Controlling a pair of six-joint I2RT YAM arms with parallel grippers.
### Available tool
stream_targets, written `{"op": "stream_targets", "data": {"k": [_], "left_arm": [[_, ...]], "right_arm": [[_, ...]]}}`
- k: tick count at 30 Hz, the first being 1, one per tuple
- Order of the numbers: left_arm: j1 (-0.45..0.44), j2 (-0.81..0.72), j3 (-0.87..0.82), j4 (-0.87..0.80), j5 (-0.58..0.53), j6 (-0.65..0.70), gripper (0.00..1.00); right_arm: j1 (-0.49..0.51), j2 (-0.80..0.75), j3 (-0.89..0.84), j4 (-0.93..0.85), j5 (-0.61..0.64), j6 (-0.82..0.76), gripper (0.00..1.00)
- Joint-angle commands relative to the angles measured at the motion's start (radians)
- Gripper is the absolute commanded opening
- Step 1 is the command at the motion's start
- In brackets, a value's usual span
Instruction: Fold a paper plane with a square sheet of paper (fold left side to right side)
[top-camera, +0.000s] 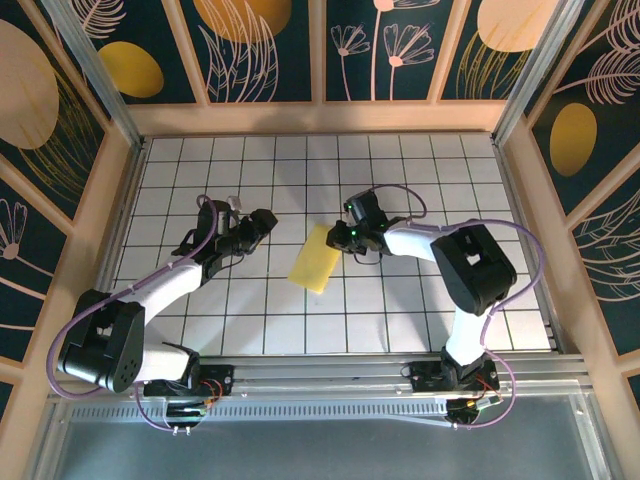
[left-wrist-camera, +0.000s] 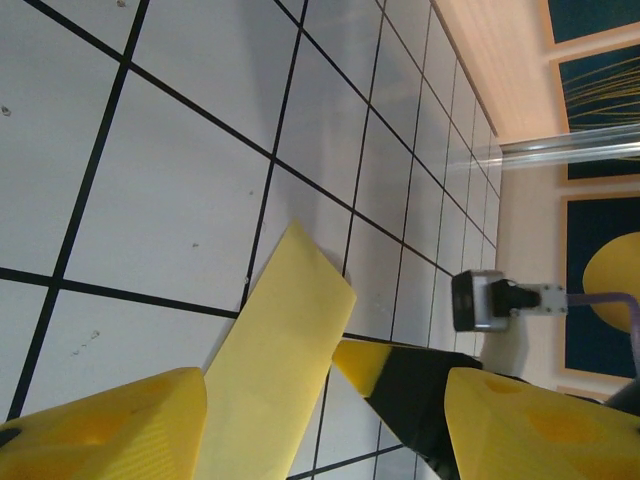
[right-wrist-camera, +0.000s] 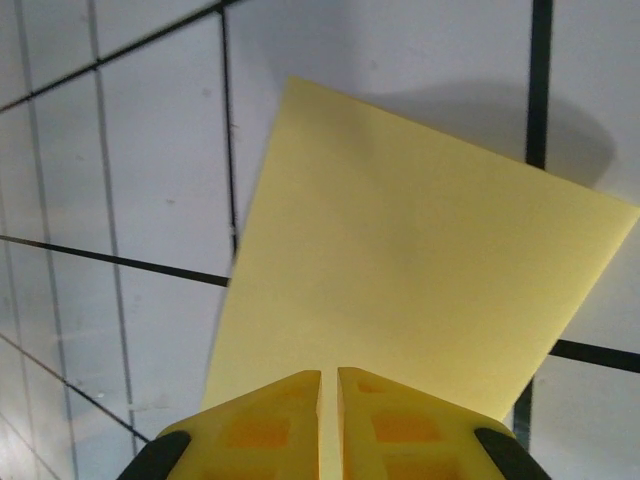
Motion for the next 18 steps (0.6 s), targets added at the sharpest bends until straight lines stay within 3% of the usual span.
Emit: {"op": "stream_targets", "data": {"k": [1,6,10,18], "left_arm": [[0.008,0.001,0.000,-0.002,0.026,0.034,0.64],[0.007,0.038,0.014,-0.030,0.067,0.096,0.61],[0.007,0.083,0.020,-0.041,0.128,0.137,0.57],[0.001,0.132,0.017,-0.025,0.190,0.156,0.51]], "right_arm": [[0.008,0.031,0.021,-0.015,0.008,-0.006,0.12],[0.008,0.075,0.033,-0.048,-0.031,-0.082,0.11],[0.006,0.118,0.086,-0.141,-0.077,-0.234,0.10],[0.003,0.193,0.197,-0.332,-0.006,-0.564,0.07]]}}
